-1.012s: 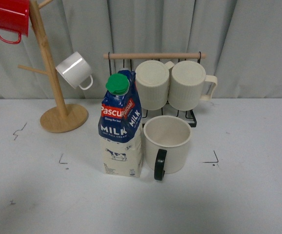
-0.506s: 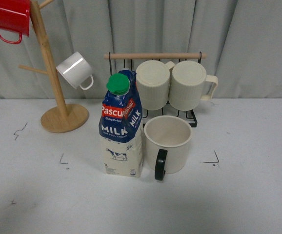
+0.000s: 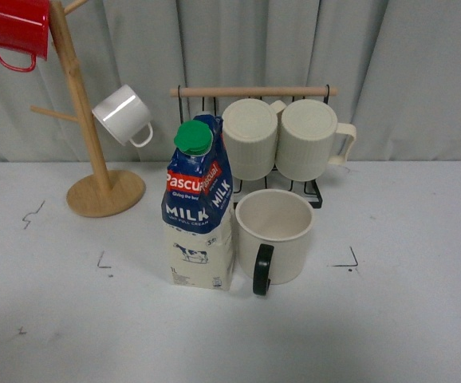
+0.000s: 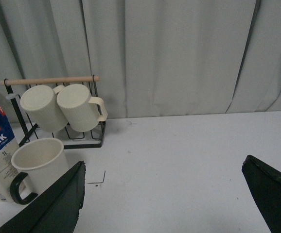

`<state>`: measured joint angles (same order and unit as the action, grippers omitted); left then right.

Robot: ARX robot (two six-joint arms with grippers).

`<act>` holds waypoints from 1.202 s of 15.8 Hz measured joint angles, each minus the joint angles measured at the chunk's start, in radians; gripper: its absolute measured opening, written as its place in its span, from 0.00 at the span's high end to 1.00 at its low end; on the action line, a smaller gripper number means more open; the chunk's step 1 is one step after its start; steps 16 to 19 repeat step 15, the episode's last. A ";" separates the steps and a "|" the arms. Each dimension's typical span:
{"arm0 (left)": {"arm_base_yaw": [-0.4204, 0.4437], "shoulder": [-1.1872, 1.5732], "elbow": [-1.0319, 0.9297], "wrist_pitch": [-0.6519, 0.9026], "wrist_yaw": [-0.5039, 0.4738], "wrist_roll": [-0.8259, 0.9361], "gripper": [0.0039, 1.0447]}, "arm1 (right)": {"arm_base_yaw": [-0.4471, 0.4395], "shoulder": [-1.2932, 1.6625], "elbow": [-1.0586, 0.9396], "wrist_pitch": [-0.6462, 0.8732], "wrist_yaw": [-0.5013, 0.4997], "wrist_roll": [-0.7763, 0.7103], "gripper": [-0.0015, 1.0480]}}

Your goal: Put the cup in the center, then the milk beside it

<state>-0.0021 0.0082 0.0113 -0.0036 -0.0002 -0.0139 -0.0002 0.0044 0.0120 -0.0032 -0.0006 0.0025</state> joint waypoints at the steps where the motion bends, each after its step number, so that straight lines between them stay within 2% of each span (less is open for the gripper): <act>1: 0.000 0.000 0.000 0.000 0.000 0.000 0.06 | 0.000 0.000 0.000 0.000 0.000 0.000 0.06; 19: 0.000 0.000 0.000 0.000 0.000 0.000 0.06 | 0.000 0.000 0.000 0.000 0.000 0.000 0.06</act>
